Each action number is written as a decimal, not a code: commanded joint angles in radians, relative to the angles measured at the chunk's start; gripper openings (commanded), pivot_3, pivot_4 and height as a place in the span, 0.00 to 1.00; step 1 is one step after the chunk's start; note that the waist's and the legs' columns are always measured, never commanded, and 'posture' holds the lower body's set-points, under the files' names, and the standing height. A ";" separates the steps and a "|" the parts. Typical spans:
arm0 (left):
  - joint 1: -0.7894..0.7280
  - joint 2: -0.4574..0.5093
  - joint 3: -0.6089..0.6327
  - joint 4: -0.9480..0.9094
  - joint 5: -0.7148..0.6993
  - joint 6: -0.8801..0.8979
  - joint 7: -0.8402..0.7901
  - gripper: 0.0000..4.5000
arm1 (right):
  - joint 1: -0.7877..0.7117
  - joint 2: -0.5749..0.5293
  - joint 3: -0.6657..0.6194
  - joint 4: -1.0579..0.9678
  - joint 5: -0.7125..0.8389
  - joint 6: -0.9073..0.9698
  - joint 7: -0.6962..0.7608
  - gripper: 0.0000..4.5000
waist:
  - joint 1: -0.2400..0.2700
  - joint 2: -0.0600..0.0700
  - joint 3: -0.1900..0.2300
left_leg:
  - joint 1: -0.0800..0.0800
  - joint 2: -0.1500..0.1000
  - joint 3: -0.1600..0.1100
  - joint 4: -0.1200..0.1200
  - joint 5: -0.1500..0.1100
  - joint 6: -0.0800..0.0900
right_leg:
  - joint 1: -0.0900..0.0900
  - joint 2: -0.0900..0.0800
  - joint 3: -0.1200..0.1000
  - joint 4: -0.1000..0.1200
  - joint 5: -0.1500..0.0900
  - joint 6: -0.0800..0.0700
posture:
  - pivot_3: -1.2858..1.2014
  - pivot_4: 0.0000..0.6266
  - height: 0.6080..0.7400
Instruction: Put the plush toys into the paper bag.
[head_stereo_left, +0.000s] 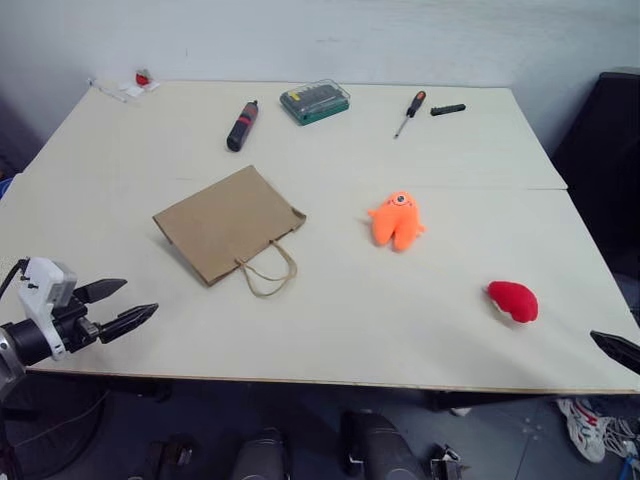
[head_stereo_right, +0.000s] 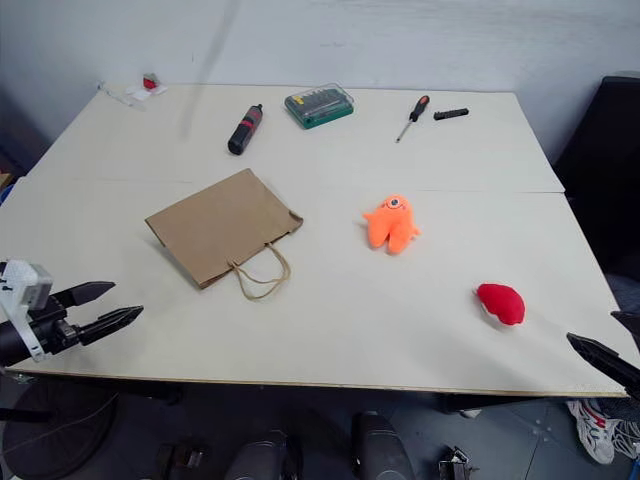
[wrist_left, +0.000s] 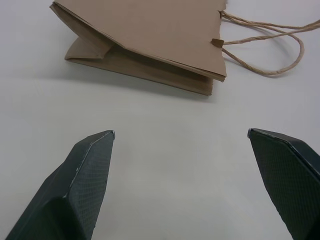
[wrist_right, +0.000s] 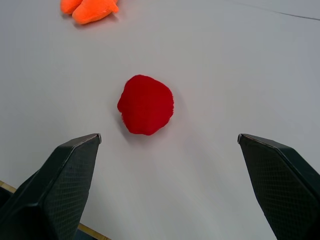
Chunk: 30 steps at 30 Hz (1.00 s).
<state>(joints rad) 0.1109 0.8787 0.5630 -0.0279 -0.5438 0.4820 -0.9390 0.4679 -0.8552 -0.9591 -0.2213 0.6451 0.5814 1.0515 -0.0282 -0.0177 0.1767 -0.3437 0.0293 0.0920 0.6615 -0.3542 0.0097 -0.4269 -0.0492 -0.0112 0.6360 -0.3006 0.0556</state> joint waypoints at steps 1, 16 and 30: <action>0.012 0.015 0.008 -0.027 0.020 -0.031 -0.010 0.99 | -0.020 -0.027 -0.027 0.000 0.018 0.000 0.004 1.00 | 0.000 0.000 0.000 | 0.000 0.000 0.000 0.000 0.000 0.000 | 0.000 0.000 0.000 0.000 0.000 0.000 | 0.52 0.24 1.00; -0.044 0.017 -0.027 -0.060 0.014 -0.030 -0.025 0.99 | -0.073 -0.022 0.005 -0.043 0.017 0.009 -0.026 1.00 | 0.001 0.000 0.000 | 0.000 0.000 0.000 0.000 0.000 0.000 | 0.000 0.000 0.000 0.000 0.000 0.000 | 0.52 0.24 1.00; -0.451 -0.011 -0.496 -0.034 0.228 -0.185 -0.088 0.99 | -0.340 -0.046 0.399 -0.561 0.348 0.228 -0.256 1.00 | 0.002 0.001 0.000 | 0.000 0.000 0.000 0.001 0.003 -0.005 | 0.000 0.003 0.000 0.003 0.000 0.000 | 0.52 0.24 1.00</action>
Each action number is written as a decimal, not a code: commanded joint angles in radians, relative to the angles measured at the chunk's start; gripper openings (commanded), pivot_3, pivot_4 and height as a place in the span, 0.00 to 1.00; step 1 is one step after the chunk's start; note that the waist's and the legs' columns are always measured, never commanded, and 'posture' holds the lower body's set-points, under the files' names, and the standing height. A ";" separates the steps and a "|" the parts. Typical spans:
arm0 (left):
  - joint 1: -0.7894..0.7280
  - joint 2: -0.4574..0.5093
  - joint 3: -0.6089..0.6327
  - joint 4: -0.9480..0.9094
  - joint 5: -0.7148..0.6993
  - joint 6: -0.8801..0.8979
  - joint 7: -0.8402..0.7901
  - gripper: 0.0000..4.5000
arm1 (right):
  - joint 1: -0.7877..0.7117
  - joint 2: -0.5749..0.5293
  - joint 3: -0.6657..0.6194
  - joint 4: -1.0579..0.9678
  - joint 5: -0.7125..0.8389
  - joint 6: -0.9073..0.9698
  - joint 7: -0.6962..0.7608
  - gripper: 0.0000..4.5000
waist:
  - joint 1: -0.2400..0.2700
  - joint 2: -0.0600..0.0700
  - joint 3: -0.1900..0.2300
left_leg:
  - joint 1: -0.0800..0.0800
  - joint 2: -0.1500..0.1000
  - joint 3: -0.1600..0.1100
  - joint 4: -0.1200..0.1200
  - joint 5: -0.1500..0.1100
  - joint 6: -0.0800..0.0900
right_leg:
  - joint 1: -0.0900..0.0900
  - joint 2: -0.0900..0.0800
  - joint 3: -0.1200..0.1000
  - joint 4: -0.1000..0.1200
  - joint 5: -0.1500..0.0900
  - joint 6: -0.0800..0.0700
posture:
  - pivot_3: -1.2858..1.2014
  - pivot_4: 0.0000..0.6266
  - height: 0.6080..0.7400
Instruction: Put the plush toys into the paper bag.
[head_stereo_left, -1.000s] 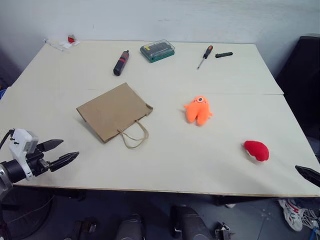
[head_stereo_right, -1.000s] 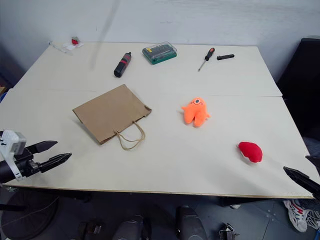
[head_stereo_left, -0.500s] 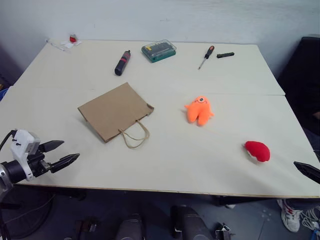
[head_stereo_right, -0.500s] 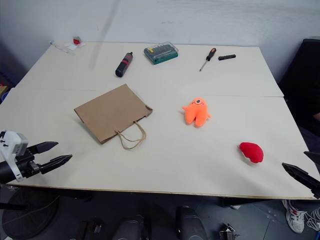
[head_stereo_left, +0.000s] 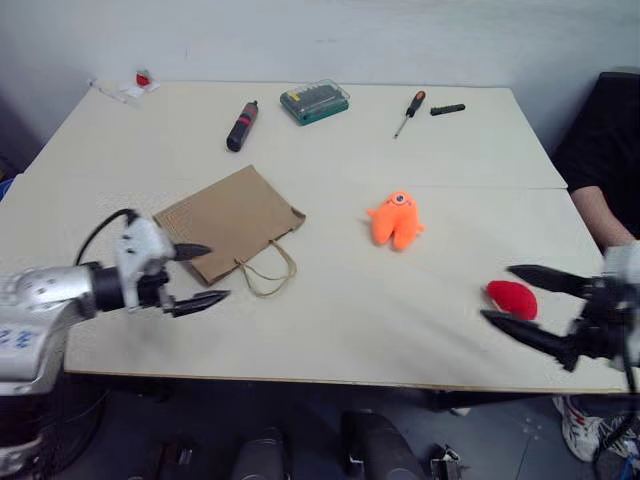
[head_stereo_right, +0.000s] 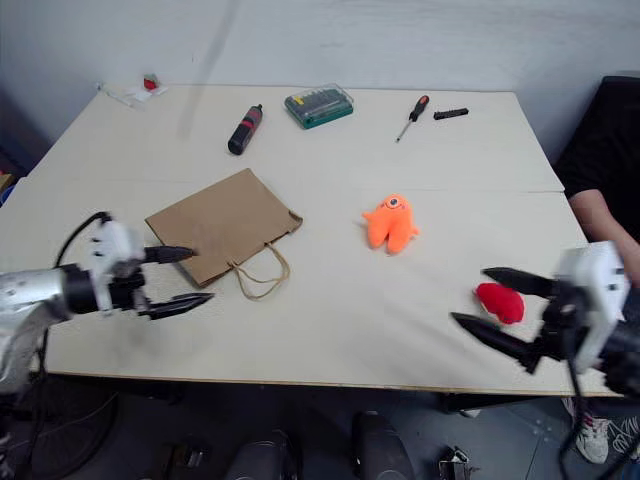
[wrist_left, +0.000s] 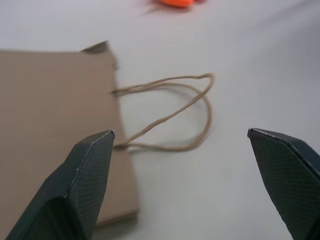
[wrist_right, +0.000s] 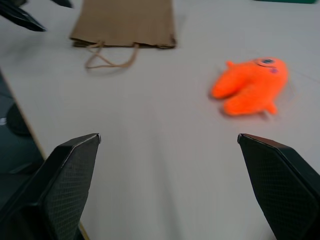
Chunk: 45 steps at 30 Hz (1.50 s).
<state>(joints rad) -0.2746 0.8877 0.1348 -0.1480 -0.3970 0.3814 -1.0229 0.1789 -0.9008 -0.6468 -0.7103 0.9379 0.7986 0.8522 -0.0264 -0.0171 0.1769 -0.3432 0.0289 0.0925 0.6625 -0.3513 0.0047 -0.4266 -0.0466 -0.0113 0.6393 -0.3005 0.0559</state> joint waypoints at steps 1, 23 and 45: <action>-0.098 -0.033 -0.101 0.129 0.117 -0.126 -0.006 0.99 | -0.079 0.004 0.136 -0.089 0.058 0.010 -0.073 1.00 | 0.000 0.000 0.000 | -0.001 0.000 0.000 0.001 0.000 0.000 | -0.001 0.000 0.000 0.000 0.000 0.000 | 0.52 0.24 1.00; -0.400 -0.267 -0.276 0.555 0.306 -0.486 -0.061 0.50 | -0.351 0.165 0.500 0.023 -0.119 -0.042 -0.249 1.00 | 0.002 -0.001 0.000 | -0.016 0.001 0.000 0.020 -0.002 0.004 | -0.010 0.001 0.000 0.006 0.003 0.006 | 0.52 0.24 1.00; -0.426 -0.345 -0.004 0.125 -0.247 0.240 -0.025 0.00 | -0.850 0.519 0.937 0.625 -0.522 -0.224 -0.172 0.00 | -0.004 -0.001 0.000 | -0.020 0.000 0.002 0.023 0.000 0.002 | -0.016 0.002 0.002 0.014 0.003 0.006 | 0.52 0.24 1.00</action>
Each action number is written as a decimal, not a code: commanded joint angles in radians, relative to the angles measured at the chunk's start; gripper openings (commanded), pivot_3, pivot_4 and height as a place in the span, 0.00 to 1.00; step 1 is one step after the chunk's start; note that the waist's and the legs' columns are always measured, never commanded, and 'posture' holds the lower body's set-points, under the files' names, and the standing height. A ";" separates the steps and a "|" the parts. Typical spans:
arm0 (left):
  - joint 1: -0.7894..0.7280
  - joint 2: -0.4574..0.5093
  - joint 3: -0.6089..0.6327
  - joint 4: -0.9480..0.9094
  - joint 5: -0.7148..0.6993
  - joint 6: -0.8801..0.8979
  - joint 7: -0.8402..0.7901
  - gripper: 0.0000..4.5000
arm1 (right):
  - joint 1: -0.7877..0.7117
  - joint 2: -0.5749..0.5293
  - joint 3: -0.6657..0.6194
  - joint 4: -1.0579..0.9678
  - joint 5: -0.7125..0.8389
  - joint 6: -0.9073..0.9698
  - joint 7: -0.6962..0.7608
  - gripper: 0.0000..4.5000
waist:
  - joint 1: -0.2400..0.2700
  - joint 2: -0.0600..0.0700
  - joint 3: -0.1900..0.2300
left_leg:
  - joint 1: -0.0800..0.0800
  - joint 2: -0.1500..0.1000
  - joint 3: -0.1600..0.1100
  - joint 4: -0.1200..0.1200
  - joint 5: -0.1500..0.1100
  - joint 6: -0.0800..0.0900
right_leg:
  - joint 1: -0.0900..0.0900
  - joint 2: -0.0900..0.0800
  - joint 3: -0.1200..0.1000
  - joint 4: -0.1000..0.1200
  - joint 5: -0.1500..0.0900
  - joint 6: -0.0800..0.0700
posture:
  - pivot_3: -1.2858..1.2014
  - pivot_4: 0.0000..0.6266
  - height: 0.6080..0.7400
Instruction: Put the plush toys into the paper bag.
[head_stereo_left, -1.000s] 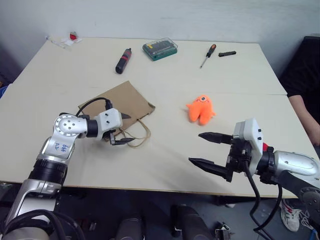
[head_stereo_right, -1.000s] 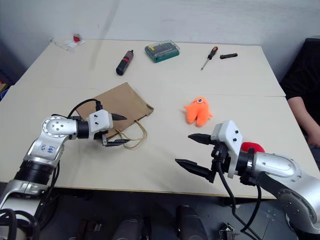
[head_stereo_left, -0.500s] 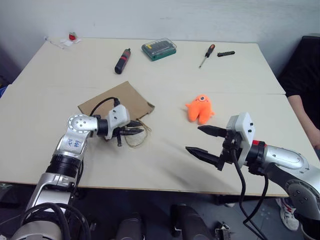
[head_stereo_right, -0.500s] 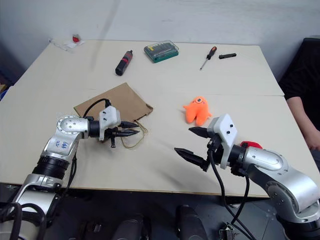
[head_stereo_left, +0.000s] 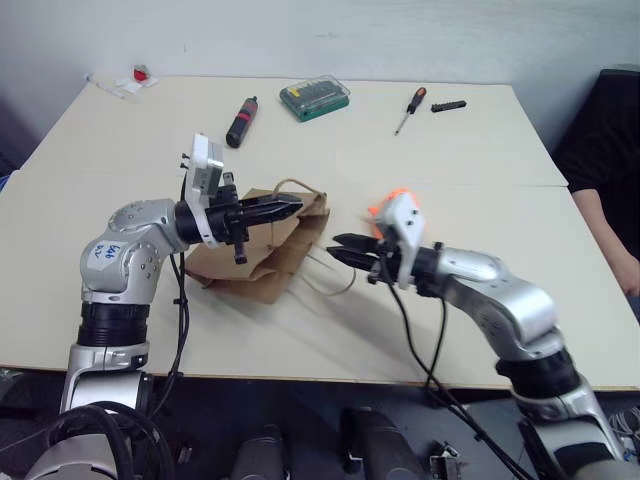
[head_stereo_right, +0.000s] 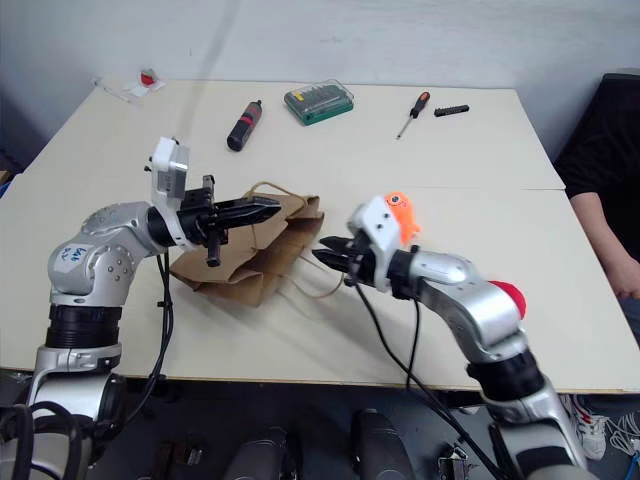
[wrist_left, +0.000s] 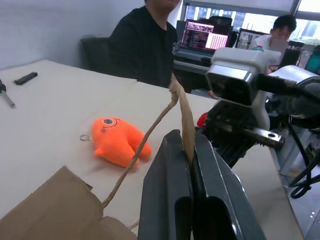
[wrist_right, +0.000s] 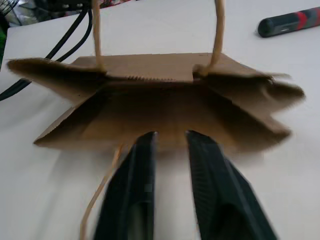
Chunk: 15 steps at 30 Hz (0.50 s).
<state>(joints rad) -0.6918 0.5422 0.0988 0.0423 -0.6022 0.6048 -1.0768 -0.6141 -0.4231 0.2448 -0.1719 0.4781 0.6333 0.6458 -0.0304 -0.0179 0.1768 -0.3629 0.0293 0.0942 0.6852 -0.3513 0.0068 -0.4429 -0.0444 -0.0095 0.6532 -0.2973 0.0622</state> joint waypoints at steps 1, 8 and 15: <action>-0.007 0.000 0.035 -0.075 -0.045 0.022 0.040 0.00 | -0.080 0.064 0.072 0.137 -0.091 -0.075 0.047 0.00 | 0.001 0.000 0.000 | -0.002 0.000 -0.001 0.001 0.000 0.000 | -0.002 0.000 0.000 0.000 0.000 0.000 | 0.52 0.24 1.00; 0.030 -0.011 0.045 -0.116 -0.039 0.001 0.105 0.00 | -0.168 0.209 0.206 0.474 -0.302 -0.225 0.062 0.00 | -0.002 0.000 0.000 | -0.006 0.000 -0.002 0.005 0.000 0.001 | -0.003 -0.001 -0.002 0.001 0.000 0.000 | 0.52 0.24 1.00; -0.031 -0.004 0.195 -0.100 -0.139 0.064 0.251 0.00 | -0.158 0.241 0.248 0.621 -0.440 -0.321 0.077 0.00 | -0.006 0.000 0.000 | -0.006 0.000 -0.002 0.006 0.000 0.000 | -0.003 -0.001 -0.002 0.003 0.000 0.000 | 0.52 0.24 1.00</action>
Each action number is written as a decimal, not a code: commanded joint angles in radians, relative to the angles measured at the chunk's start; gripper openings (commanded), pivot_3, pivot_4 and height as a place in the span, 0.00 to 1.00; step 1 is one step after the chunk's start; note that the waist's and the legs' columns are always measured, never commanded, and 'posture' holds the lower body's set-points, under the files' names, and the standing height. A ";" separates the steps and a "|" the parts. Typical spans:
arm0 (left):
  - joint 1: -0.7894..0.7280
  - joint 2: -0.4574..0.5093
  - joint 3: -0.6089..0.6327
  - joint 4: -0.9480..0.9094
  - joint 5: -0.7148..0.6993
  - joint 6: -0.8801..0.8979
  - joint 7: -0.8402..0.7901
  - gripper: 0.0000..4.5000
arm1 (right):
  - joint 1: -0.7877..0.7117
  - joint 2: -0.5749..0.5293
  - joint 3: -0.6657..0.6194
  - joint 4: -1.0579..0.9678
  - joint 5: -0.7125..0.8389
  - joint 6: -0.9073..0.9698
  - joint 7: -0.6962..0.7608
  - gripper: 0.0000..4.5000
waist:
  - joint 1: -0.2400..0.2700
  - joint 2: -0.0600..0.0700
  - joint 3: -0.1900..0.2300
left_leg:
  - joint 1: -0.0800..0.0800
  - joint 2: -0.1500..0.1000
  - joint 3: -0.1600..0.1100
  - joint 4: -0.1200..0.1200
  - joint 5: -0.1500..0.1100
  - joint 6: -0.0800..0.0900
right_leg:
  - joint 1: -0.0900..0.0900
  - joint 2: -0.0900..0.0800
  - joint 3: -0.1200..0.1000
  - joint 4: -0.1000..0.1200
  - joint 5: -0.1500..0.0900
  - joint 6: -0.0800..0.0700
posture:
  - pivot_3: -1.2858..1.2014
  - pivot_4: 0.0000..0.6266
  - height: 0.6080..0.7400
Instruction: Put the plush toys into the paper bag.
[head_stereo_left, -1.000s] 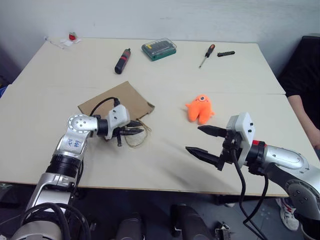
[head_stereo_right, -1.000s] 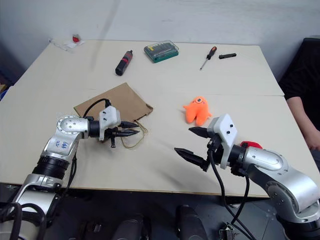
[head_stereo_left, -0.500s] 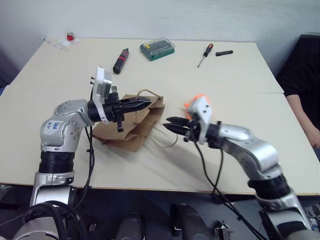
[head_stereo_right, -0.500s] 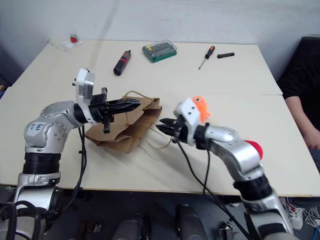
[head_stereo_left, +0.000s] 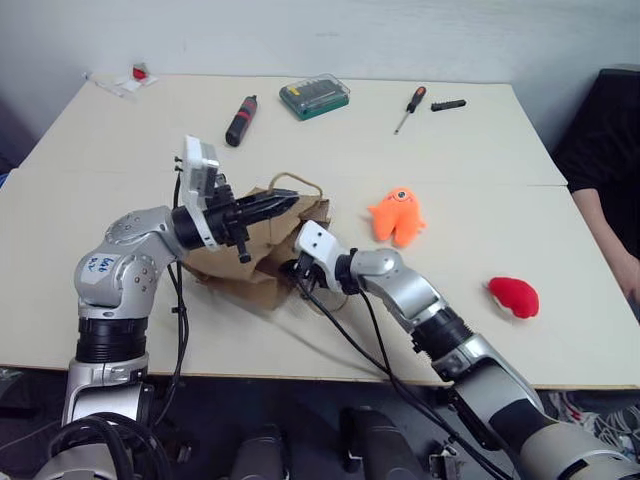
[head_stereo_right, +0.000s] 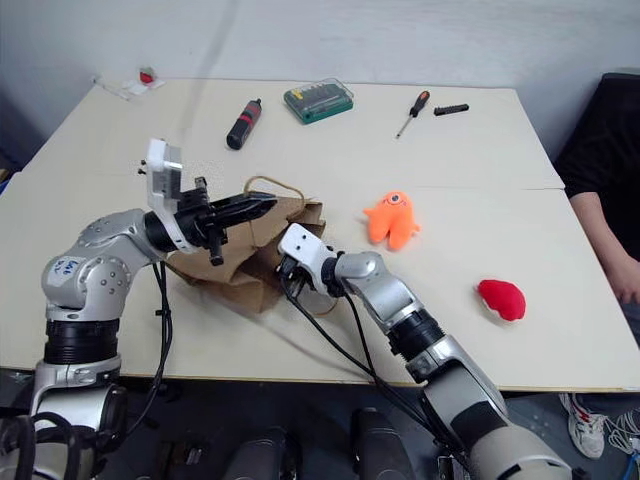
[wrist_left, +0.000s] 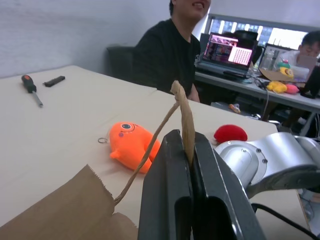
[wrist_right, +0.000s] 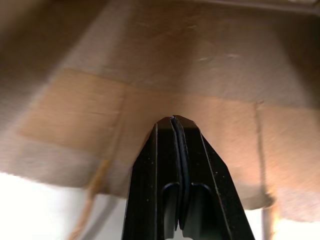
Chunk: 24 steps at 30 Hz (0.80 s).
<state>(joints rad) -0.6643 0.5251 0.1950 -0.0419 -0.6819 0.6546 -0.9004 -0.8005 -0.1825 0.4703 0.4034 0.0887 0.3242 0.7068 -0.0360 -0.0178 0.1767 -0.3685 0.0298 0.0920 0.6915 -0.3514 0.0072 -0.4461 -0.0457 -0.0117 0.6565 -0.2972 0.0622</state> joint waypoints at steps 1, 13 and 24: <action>-0.076 0.012 0.131 0.006 -0.068 0.016 0.112 0.00 | 0.036 0.002 0.027 0.063 -0.063 -0.022 0.024 0.00 | 0.000 0.000 0.000 | 0.000 0.000 0.000 0.000 0.000 0.000 | 0.000 0.000 0.000 0.000 0.000 0.000 | 0.52 0.24 1.00; -0.044 0.058 0.116 0.000 -0.046 0.048 0.168 0.00 | 0.045 0.041 -0.064 0.000 -0.059 -0.033 0.038 0.00 | -0.005 0.000 -0.001 | 0.002 0.000 0.000 0.001 0.000 -0.001 | 0.001 -0.001 0.000 0.002 0.000 0.000 | 0.52 0.24 1.00; -0.052 0.054 0.040 0.025 -0.039 0.041 0.117 0.00 | 0.185 -0.045 -0.309 -0.629 0.228 0.501 0.022 0.20 | 0.003 0.001 -0.001 | -0.001 0.000 -0.001 0.000 0.000 -0.001 | -0.001 -0.001 -0.001 0.000 0.000 0.000 | 0.52 0.24 1.00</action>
<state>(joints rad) -0.6988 0.5662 0.2277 0.0079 -0.7183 0.7081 -0.7700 -0.6251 -0.2167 0.2101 -0.1193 0.2510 0.7463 0.7374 -0.0331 -0.0173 0.1759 -0.3700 0.0295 0.0908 0.6913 -0.3515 0.0062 -0.4469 -0.0464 -0.0128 0.6565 -0.2973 0.0621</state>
